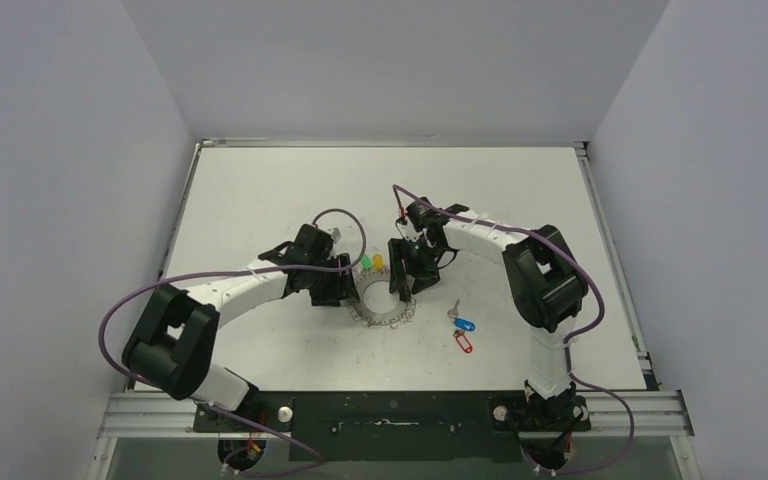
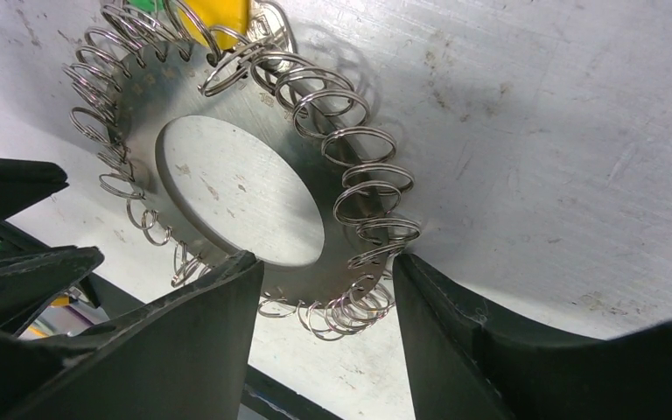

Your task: Put the keys on the keyring

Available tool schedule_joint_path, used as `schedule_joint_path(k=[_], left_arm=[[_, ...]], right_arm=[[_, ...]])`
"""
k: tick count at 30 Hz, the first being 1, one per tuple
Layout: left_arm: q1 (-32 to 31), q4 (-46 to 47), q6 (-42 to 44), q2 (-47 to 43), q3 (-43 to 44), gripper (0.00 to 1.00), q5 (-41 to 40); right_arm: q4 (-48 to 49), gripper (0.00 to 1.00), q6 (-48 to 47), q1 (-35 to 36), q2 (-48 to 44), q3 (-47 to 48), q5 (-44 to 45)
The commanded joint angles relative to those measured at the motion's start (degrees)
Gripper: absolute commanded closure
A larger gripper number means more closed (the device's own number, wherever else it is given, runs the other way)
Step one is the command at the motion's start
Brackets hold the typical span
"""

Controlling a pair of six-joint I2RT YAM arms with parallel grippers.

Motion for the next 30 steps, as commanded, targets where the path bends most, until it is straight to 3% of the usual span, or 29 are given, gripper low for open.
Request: schedule_joint_path(k=[1, 11, 20, 30], left_arm=[[-0.04, -0.09, 0.14, -4.16, -0.29, 0.49, -1.59], [1.15, -5.59, 2.52, -15.53, -0.08, 0.48, -6.99], [9.99, -8.5, 3.68, -25.79, -1.65, 0.42, -3.72], [12.35, -6.48, -0.51, -30.38, -6.29, 0.42, 1.66]], right_arm=[[0.84, 0.43, 0.69, 0.66, 0.65, 1.8, 0.54], [-3.74, 0.44, -1.54, 1.38, 5.22, 11.68, 0.42], [-6.6, 0.4, -7.34, 2.58, -6.53, 5.36, 7.46], [-11.32, 0.42, -11.19, 16.51, -17.42, 0.8, 26.5]])
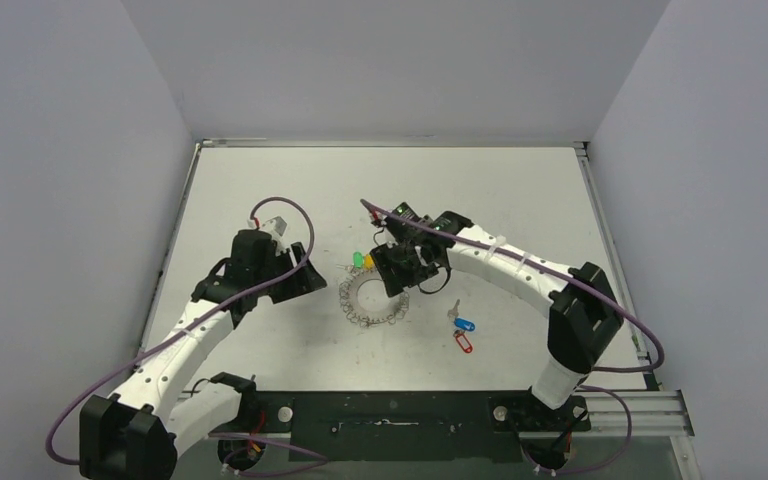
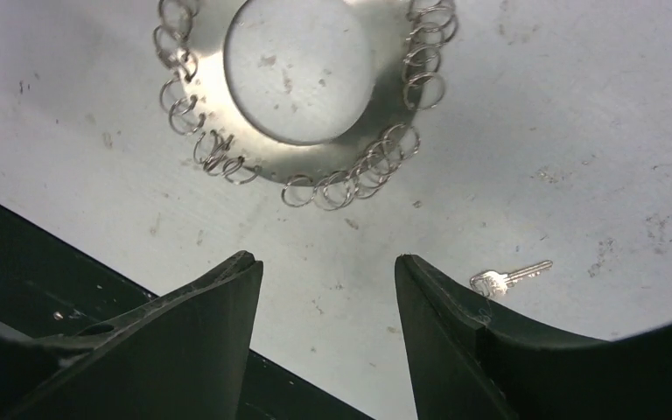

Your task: Put the keys on the keyring

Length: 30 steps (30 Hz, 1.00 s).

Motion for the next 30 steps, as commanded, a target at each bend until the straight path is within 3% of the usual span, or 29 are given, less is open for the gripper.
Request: schedule_joint_path(k=[1, 13, 30], left_arm=[[0.25, 1.28, -2.23, -2.11, -1.24, 0.42, 3.07], [0.25, 2.0, -7.91, -8.24, -5.46, 0.42, 3.52], [0.25, -2.18, -8.35, -11.96, -5.02, 0.42, 0.98]], right_arm=[[-2.6, 0.43, -2.18, 8.1, -2.66, -1.37, 13.0], [0.05, 0.59, -2.17, 16.22, 4.21, -0.32, 16.66], [3.45, 0.65, -3.09, 16.9, 12.27, 1.24, 15.89]])
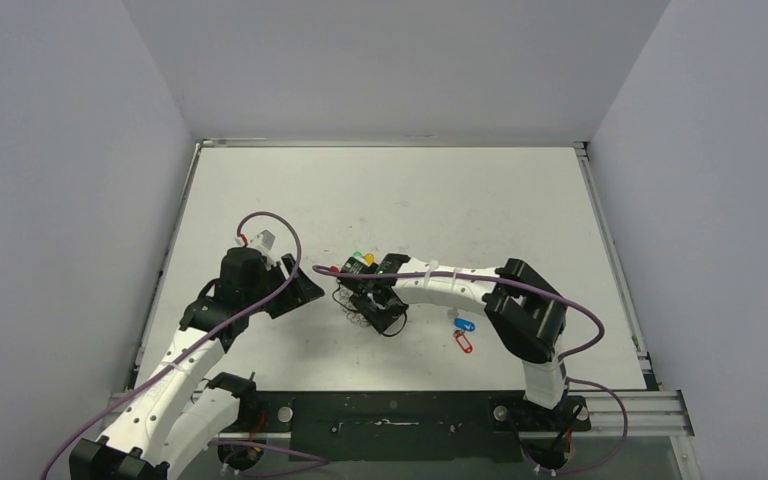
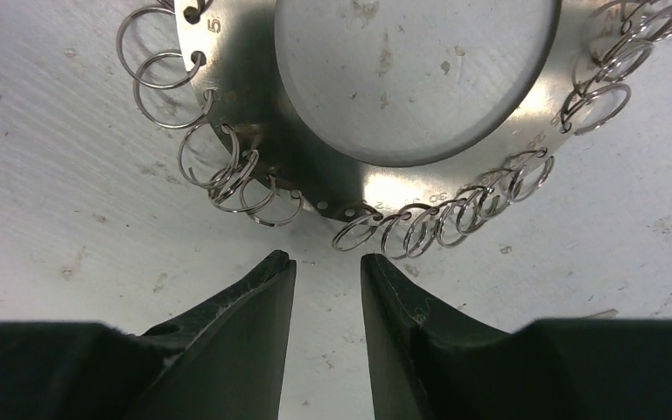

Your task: Put the keys on the keyring

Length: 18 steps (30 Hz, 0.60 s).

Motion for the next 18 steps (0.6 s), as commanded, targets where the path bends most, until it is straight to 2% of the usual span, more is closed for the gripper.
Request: schedule_joint_path(k=[1, 12, 15, 18], left_arm=[[0.22, -0.43, -0.42, -0.87, 0.91, 0.42, -0.94], [0.22, -0.8, 0.38, -0.33, 1.77, 0.42, -1.39], [0.22, -1.05, 0.7, -0.28, 1.96, 0.42, -1.42], [0.22, -1.07, 0.83, -0.27, 2.05, 0.42, -1.51]], right_arm=[[0.87, 0.66, -0.56, 0.4, 1.43, 2.51, 2.48], [1.5, 0.76, -1.16, 0.41, 2.79, 2.47, 6.31], [1.16, 0.83, -1.34, 0.4, 3.44, 3.05, 7.66], [0.92, 0.95, -1.76, 0.4, 2.93, 3.37, 8.33]])
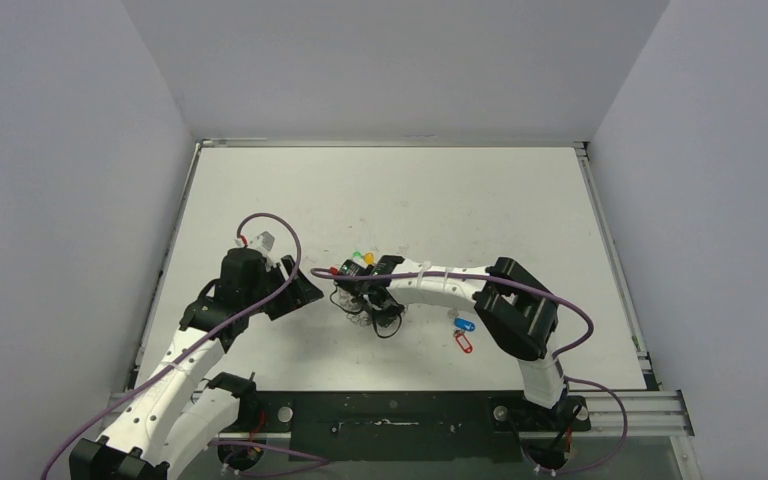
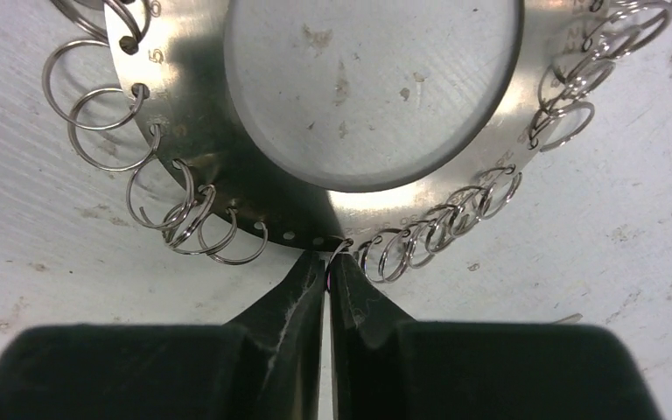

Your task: Put the keys on the keyring

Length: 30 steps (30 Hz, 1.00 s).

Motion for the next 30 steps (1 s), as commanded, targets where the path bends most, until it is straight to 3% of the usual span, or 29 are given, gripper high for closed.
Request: schedule_joint_path(k=[1, 11, 19, 25, 30], left_arm=[[0.22, 0.26, 0.64, -0.27, 2.08, 0.42, -0.88], [0.22, -0.39, 4.39, -0.45, 4.21, 0.42, -2.45], [0.22, 1.37, 12.68, -1.48, 7.42, 0.42, -3.49], [0.22, 11.93, 19.44, -2.93, 6.57, 0.43, 1.58], [0.22, 26.05, 23.88, -4.44, 2.7, 0.46, 8.45]], right_arm=[[0.46, 0.99, -0.76, 0.22, -0.7, 2.68, 3.89], [-0.39, 1.0, -6.28, -0.76, -10.24, 2.34, 3.05], [6.79, 1.0, -18.15, -8.69, -25.17, -4.11, -14.19], [8.23, 1.0, -31.4, -10.62, -34.75, -5.78, -22.32], [9.06, 1.0, -35.76, -12.33, -37.85, -6.03, -29.56]])
